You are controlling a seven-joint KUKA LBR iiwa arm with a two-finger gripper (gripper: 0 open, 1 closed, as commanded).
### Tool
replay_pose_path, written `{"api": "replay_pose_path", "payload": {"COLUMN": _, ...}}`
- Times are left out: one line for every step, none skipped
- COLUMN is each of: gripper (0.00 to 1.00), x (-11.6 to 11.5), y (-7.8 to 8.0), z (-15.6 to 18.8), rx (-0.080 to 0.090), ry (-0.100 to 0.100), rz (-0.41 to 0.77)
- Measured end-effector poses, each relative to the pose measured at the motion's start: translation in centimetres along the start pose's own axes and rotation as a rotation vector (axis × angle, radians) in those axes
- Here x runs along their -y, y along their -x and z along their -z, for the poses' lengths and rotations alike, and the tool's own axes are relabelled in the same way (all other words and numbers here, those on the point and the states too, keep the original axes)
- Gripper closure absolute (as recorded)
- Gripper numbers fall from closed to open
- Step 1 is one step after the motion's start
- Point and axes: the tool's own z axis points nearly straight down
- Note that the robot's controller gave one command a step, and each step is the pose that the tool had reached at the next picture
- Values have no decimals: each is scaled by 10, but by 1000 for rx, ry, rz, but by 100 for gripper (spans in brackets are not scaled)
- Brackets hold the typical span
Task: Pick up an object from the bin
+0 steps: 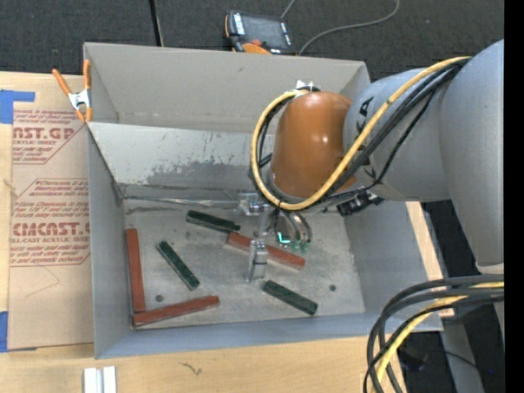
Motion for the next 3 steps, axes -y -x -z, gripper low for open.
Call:
{"api": "replay_pose_path", "payload": {"gripper": 0, "x": 83, "y": 21, "z": -69, "rx": 3, "ry": -4, "rz": 0}}
{"api": "replay_pose_path", "payload": {"gripper": 100, "x": 77, "y": 23, "z": -65, "rx": 8, "ry": 0, "rz": 6}}
{"api": "replay_pose_path", "payload": {"gripper": 100, "x": 88, "y": 26, "z": 89, "rx": 17, "ry": -3, "rz": 238}}
